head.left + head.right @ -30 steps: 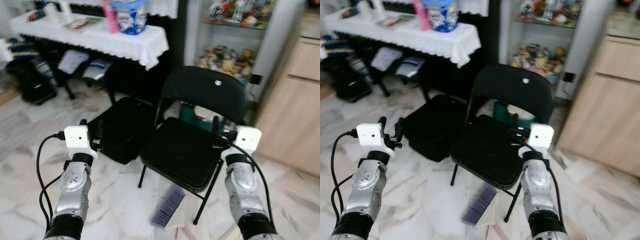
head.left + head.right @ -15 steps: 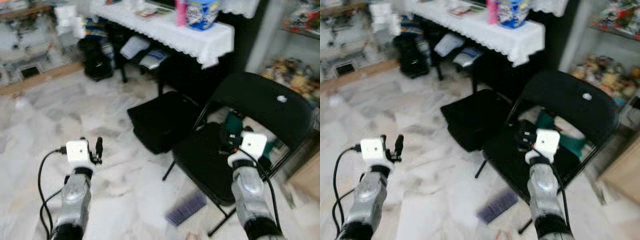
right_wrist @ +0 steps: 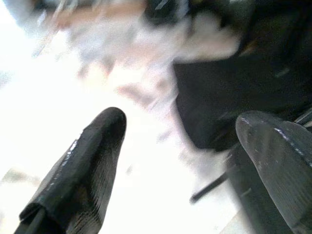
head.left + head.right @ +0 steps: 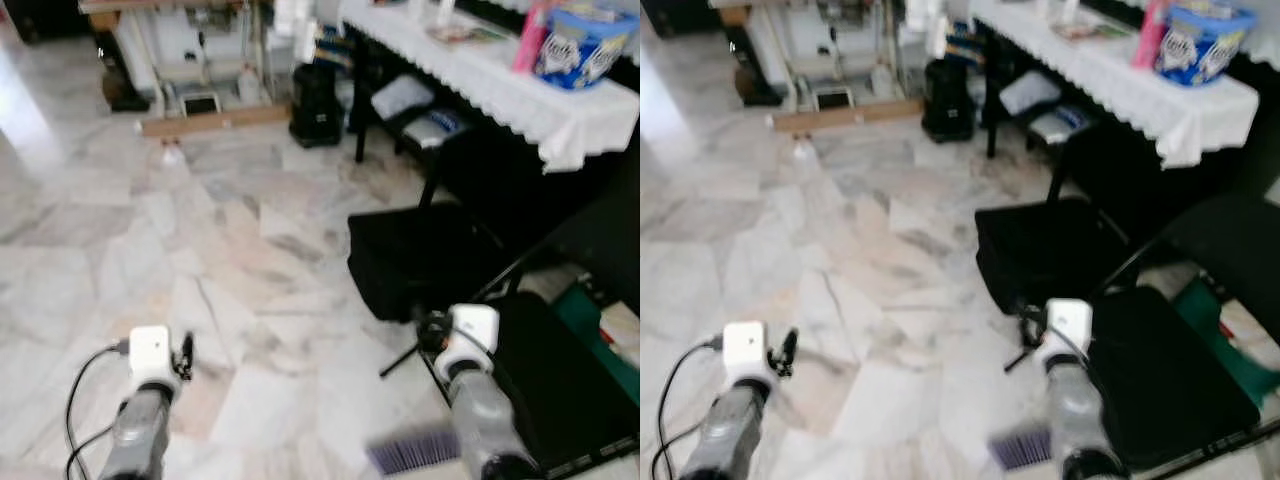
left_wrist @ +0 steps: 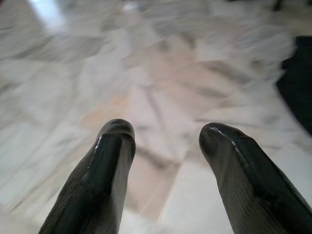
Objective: Sweep floor
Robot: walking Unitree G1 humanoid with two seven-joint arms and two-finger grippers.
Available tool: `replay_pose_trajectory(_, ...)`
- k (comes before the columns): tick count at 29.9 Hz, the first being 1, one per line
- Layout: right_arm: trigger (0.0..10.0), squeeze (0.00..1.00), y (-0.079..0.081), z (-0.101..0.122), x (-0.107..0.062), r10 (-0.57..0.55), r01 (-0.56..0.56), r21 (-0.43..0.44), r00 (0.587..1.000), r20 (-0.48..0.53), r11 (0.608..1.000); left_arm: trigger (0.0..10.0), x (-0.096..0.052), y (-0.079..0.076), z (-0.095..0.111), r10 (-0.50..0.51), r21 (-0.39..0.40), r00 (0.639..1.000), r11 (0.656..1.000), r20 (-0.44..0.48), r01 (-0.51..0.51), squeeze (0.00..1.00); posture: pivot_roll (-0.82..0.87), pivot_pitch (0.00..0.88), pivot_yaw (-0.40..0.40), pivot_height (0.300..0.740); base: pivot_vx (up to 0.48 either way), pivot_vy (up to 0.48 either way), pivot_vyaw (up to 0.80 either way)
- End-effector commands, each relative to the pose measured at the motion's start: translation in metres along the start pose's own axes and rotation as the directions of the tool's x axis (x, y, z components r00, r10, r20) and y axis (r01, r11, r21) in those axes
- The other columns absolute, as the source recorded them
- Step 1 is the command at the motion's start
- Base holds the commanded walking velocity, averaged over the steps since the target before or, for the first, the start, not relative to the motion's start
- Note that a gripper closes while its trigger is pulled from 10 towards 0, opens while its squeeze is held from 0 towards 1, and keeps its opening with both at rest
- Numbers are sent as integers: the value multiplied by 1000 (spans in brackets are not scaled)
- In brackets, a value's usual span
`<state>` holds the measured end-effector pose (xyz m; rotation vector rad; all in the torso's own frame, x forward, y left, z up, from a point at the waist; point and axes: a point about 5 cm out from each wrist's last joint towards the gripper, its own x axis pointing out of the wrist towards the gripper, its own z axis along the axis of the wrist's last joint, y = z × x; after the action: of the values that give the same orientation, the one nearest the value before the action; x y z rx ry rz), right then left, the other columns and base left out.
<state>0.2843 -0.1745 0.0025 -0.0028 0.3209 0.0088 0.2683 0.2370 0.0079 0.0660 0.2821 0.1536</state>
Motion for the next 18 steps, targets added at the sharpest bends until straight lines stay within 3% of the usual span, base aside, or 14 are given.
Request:
replay_pose_trajectory(1,10000,0,-7,-18,-7,-4,3,-10,996,-84,1000,10000,-7,-2,-19,0,3,996,1000,-91,0,0,27,39,5,740,0,0,800)
replay_pose_trajectory(11,10000,0,-15,-71,-37,-35,34,-10,939,-341,999,10000,-24,-9,-56,-8,-32,956,999,-294,-2,0,27,26,1,740,0,0,800)
replay_pose_trajectory(18,10000,0,-28,-86,-50,-96,124,43,909,-406,991,10000,-26,-16,-62,-28,-48,945,999,-326,13,0,22,18,2,740,0,0,800)
